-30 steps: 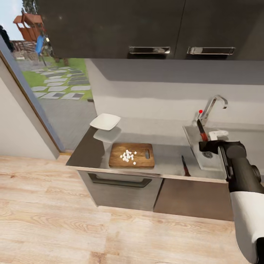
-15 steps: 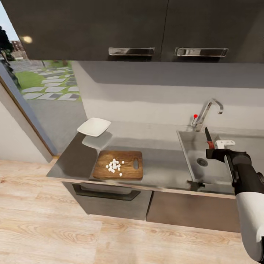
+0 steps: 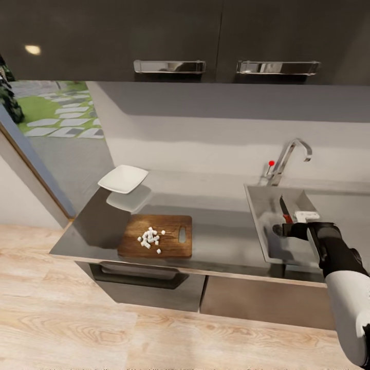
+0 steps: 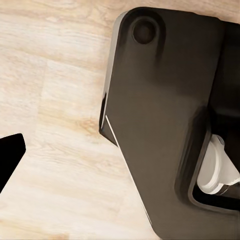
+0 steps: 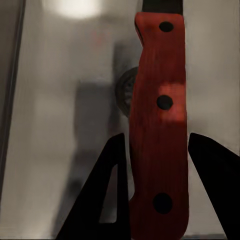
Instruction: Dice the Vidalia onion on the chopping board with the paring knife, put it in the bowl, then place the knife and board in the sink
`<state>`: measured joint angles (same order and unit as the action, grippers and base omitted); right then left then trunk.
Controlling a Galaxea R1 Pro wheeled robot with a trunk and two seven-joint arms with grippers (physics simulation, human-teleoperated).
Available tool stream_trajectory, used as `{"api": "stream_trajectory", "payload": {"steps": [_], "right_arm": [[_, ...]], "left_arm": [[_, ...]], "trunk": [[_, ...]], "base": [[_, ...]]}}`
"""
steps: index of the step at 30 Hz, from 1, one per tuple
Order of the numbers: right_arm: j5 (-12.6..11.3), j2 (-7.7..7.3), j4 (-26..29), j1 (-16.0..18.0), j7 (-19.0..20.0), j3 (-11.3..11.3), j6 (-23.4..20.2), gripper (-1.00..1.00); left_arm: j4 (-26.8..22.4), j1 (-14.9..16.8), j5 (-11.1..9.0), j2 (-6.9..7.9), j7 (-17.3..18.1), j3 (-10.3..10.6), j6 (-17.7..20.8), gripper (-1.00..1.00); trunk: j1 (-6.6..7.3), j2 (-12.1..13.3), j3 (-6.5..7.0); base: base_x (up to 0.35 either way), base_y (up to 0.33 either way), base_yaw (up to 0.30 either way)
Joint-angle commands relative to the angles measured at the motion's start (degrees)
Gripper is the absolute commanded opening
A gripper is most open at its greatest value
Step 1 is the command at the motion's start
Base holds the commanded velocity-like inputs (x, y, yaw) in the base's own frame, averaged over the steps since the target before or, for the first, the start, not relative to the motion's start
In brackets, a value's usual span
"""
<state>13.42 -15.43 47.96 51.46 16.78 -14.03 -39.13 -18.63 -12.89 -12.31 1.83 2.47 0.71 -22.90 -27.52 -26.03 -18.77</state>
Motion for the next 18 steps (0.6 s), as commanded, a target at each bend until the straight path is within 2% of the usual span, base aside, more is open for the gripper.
{"api": "stream_trajectory", "payload": {"steps": [1, 3, 7, 18], "right_arm": [[0.59, 0.03, -0.3, 0.05, 0.51, -0.13, -0.19, -1.0], [0.56, 0.07, -2.65, 0.02, 0.46, -0.13, 0.33, -1.0], [0.56, 0.21, -6.44, 0.05, 0.12, -0.06, 4.19, -1.0], [0.55, 0.22, -7.51, 0.02, 0.09, -0.04, 4.93, -1.0]], "left_arm": [[-0.09, -0.03, -0.53, 0.02, 0.26, 0.08, -0.04, 1.0], [-0.09, -0.03, -0.53, 0.02, 0.26, 0.08, -0.04, 1.0], [-0.09, -0.03, -0.53, 0.02, 0.26, 0.08, -0.04, 1.0], [-0.09, -0.03, -0.55, 0.03, 0.26, 0.08, -0.04, 1.0]], "trunk": [[-0.02, -0.1, -0.17], [-0.02, -0.1, -0.35], [-0.02, -0.1, -0.71], [-0.02, -0.1, -1.71]], "base": [[0.002, -0.002, 0.0], [0.001, -0.001, 0.0], [0.0, 0.0, 0.0], [0.0, 0.0, 0.0]]}}
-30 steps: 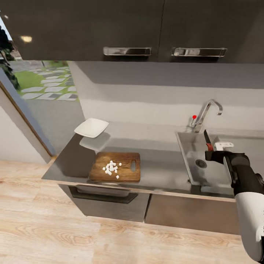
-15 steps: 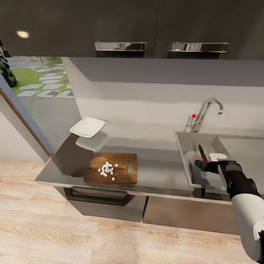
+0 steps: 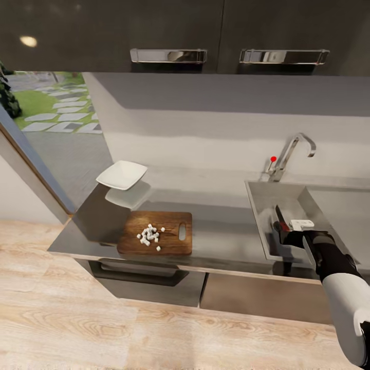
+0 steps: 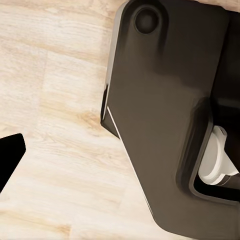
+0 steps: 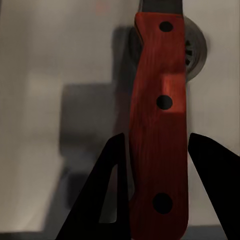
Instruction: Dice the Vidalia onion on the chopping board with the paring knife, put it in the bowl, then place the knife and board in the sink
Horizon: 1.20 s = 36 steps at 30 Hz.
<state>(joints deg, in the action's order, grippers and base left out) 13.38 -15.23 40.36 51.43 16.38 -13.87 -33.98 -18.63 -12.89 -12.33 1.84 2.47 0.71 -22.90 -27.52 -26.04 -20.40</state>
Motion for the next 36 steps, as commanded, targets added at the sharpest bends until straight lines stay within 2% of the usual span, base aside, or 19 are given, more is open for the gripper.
{"api": "stream_trajectory", "payload": {"steps": [1, 9, 23, 24, 36], "right_arm": [[0.62, 0.03, 0.08, 0.05, 0.49, -0.19, -0.21, -1.0], [0.62, 0.03, 0.07, 0.06, 0.51, -0.19, -0.21, -1.0], [0.75, 0.03, 0.08, 0.05, 0.77, -0.19, -0.23, -1.0], [0.76, 0.03, 0.08, 0.04, 0.8, -0.19, -0.23, 1.0], [0.78, -0.06, 0.29, 0.06, 0.84, -0.28, -0.27, 1.0]], "left_arm": [[-0.09, -0.03, -0.52, 0.01, 0.26, 0.08, -0.04, 1.0], [-0.09, -0.03, -0.54, 0.02, 0.26, 0.08, -0.04, 1.0], [-0.09, -0.03, -0.57, 0.01, 0.26, 0.08, -0.04, 1.0], [-0.09, -0.03, -0.56, 0.01, 0.26, 0.08, -0.04, 1.0], [-0.09, -0.03, -0.54, 0.0, 0.26, 0.08, -0.03, 1.0]], "trunk": [[-0.03, -0.09, -0.17], [-0.03, -0.09, -0.84], [-0.03, -0.09, -0.92], [-0.03, -0.09, -0.92], [-0.03, -0.09, -0.92]], "base": [[0.0, 0.0, 0.0], [0.0, 0.0, 0.0], [0.0, 0.0, 0.0], [0.0, 0.0, 0.0], [0.0, 0.0, 0.0]]}}
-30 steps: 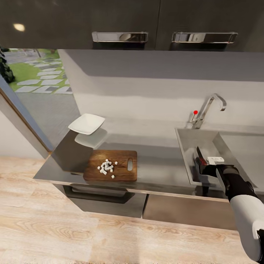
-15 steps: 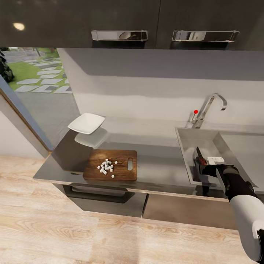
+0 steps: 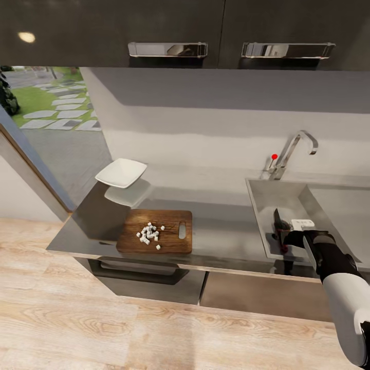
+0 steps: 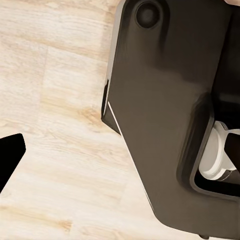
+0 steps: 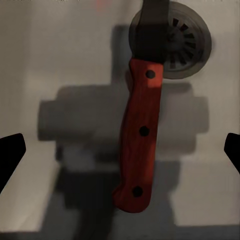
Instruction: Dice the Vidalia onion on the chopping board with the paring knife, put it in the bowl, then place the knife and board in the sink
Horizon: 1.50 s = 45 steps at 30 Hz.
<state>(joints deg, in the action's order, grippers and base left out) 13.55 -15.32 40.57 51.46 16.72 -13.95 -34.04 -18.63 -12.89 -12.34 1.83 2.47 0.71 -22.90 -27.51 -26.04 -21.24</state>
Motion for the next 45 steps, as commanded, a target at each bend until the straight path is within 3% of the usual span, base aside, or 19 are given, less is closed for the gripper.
{"api": "stream_trajectory", "payload": {"steps": [1, 16, 23, 33, 37, 41, 45], "right_arm": [[0.6, 0.03, 0.11, 0.04, 0.51, -0.2, -0.22, 1.0], [0.6, -0.02, 1.28, 0.03, 0.46, -0.42, -0.19, 1.0], [0.54, 0.01, 6.57, 0.02, 0.49, -0.17, -0.61, 1.0], [0.52, 0.02, 7.87, 0.04, 0.54, -0.11, -0.76, 1.0], [0.42, 0.02, 11.91, 0.04, 1.07, -0.11, -1.2, 1.0], [0.41, 0.03, 17.97, 0.01, 4.86, -0.11, -4.03, 1.0], [0.79, -0.12, 21.61, -0.15, 12.53, -0.25, -5.68, 1.0]], "left_arm": [[-0.09, -0.03, -0.54, 0.02, 0.26, 0.08, -0.04, 1.0], [-0.17, -0.03, -0.49, 0.02, 0.26, 0.08, -0.04, 1.0], [-0.18, -0.03, -0.49, 0.02, 0.26, 0.08, -0.04, 1.0], [-0.12, -0.03, -0.5, 0.02, 0.26, 0.08, -0.02, 1.0], [-0.13, -0.03, -0.49, 0.02, 0.26, 0.08, -0.04, 1.0], [-0.17, -0.03, -0.49, 0.01, 0.26, 0.08, -0.04, 1.0], [-0.21, -0.03, -0.49, -0.04, 0.26, 0.08, -0.04, 1.0]], "trunk": [[-0.03, -0.09, -0.08], [-0.03, -0.09, -0.08], [-0.03, -0.09, -0.08], [-0.03, -0.09, -0.08], [-0.03, -0.09, -0.08], [-0.03, -0.09, -0.08], [-0.03, -0.09, -0.08]], "base": [[0.0, 0.0, 0.0], [0.0, 0.0, 0.0], [0.0, 0.0, 0.0], [0.0, 0.0, 0.0], [0.0, 0.0, 0.0], [0.0, 0.0, 0.0], [0.0, 0.0, 0.0]]}}
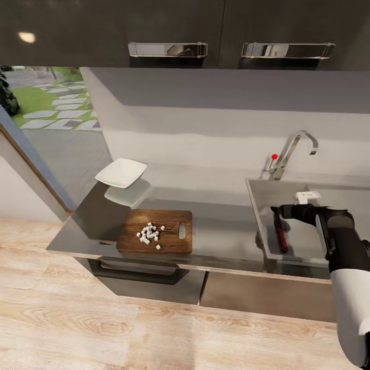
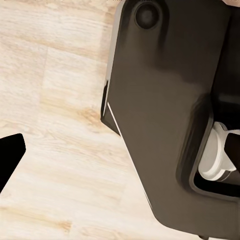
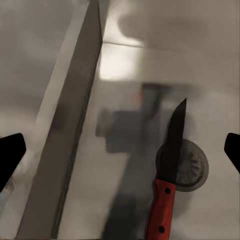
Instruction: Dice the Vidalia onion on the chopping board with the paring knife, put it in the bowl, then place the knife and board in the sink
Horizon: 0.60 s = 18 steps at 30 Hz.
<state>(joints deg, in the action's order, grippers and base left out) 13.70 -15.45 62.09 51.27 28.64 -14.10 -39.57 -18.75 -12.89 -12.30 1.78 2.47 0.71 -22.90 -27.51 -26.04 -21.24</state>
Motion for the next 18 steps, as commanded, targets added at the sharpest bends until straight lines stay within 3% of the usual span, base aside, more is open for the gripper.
{"api": "stream_trajectory", "payload": {"steps": [1, 9, 18], "right_arm": [[0.7, -0.03, 0.55, 0.02, 1.91, -0.11, -0.25, 1.0], [0.89, -0.04, 1.3, -0.02, 4.07, -0.13, -0.41, 1.0], [0.93, 0.03, 1.11, -0.03, 4.14, -0.06, -0.35, 1.0]], "left_arm": [[-0.13, -0.03, -0.53, 0.04, 0.26, 0.08, -0.04, 1.0], [-1.58, -0.03, -0.53, 0.07, 0.31, 0.08, -0.12, 1.0], [-12.4, -0.03, -0.49, 0.11, 0.17, 0.6, 0.06, 1.0]], "trunk": [[-0.03, -0.09, -0.08], [-0.03, -0.09, -0.08], [-0.03, -0.09, -0.08]], "base": [[0.0, 0.0, 0.0], [0.0, 0.0, 0.0], [0.0, 0.0, 0.0]]}}
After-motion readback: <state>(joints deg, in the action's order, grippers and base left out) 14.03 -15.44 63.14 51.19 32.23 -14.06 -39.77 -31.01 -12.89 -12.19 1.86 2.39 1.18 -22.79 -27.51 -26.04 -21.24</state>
